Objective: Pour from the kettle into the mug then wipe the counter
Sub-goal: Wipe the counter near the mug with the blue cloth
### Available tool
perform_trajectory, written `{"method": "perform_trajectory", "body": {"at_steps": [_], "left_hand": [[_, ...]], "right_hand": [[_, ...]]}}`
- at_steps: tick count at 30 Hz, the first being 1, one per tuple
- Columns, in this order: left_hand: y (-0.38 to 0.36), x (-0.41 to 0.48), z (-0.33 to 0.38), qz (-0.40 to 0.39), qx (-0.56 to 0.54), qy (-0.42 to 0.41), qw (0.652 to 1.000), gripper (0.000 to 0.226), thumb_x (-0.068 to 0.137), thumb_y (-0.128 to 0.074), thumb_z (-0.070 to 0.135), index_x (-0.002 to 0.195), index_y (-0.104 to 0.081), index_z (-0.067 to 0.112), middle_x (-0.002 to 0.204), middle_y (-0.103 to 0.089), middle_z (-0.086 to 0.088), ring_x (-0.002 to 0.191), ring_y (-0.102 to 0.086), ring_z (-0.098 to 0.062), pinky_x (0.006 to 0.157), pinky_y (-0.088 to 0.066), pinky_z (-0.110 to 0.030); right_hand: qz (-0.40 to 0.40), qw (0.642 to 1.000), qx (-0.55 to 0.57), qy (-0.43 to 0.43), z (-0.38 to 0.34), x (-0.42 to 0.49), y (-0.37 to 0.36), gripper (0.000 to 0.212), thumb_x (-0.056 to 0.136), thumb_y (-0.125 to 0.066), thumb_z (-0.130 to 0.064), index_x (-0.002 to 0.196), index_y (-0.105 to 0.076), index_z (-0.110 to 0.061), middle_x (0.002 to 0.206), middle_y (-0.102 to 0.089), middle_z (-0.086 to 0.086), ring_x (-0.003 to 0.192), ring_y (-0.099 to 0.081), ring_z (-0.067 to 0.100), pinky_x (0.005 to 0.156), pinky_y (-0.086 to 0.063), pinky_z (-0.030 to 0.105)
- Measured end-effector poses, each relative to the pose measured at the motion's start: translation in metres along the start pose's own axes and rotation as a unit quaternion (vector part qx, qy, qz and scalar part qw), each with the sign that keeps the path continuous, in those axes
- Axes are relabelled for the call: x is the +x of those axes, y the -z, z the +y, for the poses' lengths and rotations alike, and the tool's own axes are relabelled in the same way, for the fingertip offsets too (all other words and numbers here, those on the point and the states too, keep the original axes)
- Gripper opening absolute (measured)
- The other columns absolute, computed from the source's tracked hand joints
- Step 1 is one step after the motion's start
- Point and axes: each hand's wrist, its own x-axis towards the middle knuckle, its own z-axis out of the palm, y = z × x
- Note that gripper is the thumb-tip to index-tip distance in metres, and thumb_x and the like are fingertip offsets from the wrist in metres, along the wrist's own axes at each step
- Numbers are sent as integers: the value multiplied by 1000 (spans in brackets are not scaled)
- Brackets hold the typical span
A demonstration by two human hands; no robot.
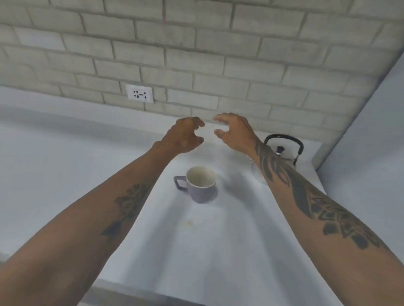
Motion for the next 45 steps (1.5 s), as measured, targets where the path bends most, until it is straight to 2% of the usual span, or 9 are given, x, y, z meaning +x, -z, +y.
{"method": "perform_trajectory", "body": {"at_steps": [6,9,17,22,26,34,39,42,45], "left_hand": [[27,-78,-80,42,11,117,992,38,79,-64,15,117,-63,21,117,-64,-2,104,-63,-25,94,-51,-39],[35,-113,-112,71,-3,176,982,39,77,-59,11,114,-64,22,115,-64,1,100,-63,-23,88,-50,-32],[24,-169,-170,67,16,294,953,38,88,-53,17,126,-56,11,127,-58,-8,115,-56,-30,87,-44,-35],[11,-189,-198,75,73,347,932,38,87,-53,15,125,-52,8,124,-53,-13,116,-48,-33,85,-42,-39],[0,-194,-211,60,143,369,916,46,89,-60,31,124,-48,5,125,-50,-13,117,-45,-33,89,-38,-39],[2,-183,-222,27,198,378,904,53,81,-67,38,119,-49,7,121,-52,-11,114,-48,-32,90,-36,-40],[10,-178,-227,2,174,410,895,43,77,-67,35,107,-50,9,114,-58,-9,111,-51,-30,83,-30,-36],[14,-177,-232,-15,137,421,897,36,75,-67,37,95,-51,12,107,-60,-7,107,-52,-29,82,-30,-36],[17,-177,-235,-25,78,430,899,38,74,-69,35,100,-55,10,104,-62,-6,98,-58,-29,80,-41,-35]], "right_hand": [[-55,997,31,39,-63,-10,-85,26,86,-64,-15,111,-68,-14,102,-58,0,92,-52,14,94,-47,32],[-89,993,60,53,-98,-16,-127,23,85,-62,-13,107,-70,-12,106,-63,6,95,-58,19,92,-49,32],[-209,973,88,37,-144,-29,-221,22,80,-59,-3,96,-71,-10,99,-62,5,92,-59,21,92,-52,39],[-260,965,32,5,-145,-31,-260,28,85,-53,-6,111,-63,-10,122,-56,10,113,-54,26,85,-44,29],[-251,967,-52,-3,-144,-27,-286,33,91,-49,-19,122,-50,-8,129,-45,13,120,-43,31,84,-43,37],[-210,967,-145,-8,-148,-14,-304,34,94,-49,-26,123,-49,-8,127,-49,13,121,-38,34,93,-37,41],[-234,960,-148,-35,-152,-6,-302,11,86,-50,-16,96,-52,-12,121,-49,12,117,-38,34,90,-35,39],[-238,964,-104,-54,-154,-3,-299,12,84,-47,-10,93,-55,-11,120,-48,13,117,-38,34,90,-37,39],[-236,970,-16,-61,-154,-1,-292,12,79,-46,-6,69,-42,-12,93,-47,7,94,-47,29,67,-38,31]]}}
